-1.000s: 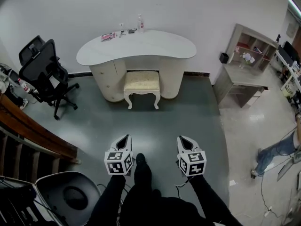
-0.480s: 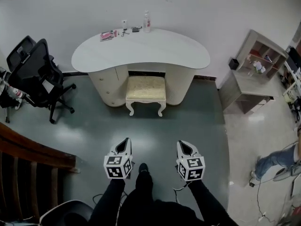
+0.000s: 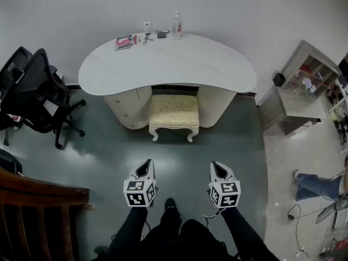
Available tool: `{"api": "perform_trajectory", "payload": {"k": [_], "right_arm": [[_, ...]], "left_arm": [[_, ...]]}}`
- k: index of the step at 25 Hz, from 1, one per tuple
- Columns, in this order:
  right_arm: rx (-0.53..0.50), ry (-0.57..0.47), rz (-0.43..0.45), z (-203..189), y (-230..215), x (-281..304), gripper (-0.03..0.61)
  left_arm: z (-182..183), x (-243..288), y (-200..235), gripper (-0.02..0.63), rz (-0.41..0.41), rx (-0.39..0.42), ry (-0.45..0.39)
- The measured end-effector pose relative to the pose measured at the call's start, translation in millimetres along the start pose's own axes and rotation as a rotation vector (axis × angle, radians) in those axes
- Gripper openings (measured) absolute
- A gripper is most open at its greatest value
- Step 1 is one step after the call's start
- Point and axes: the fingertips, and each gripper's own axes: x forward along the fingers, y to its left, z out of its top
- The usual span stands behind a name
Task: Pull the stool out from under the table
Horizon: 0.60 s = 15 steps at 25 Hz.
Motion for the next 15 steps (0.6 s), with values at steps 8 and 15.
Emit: {"api": "perform_trajectory", "payload": {"k": [8, 15], "right_arm": [[-0.009, 0.031, -0.01, 13, -17, 45, 0.004], [-0.016, 0.056, 0.043, 5, -24, 95, 0.023]], "left_arm": [[22, 42, 24, 0.011, -0.009, 0.018, 0.01], [4, 82, 45, 0.048, 0.025, 0.002, 0.05]]}}
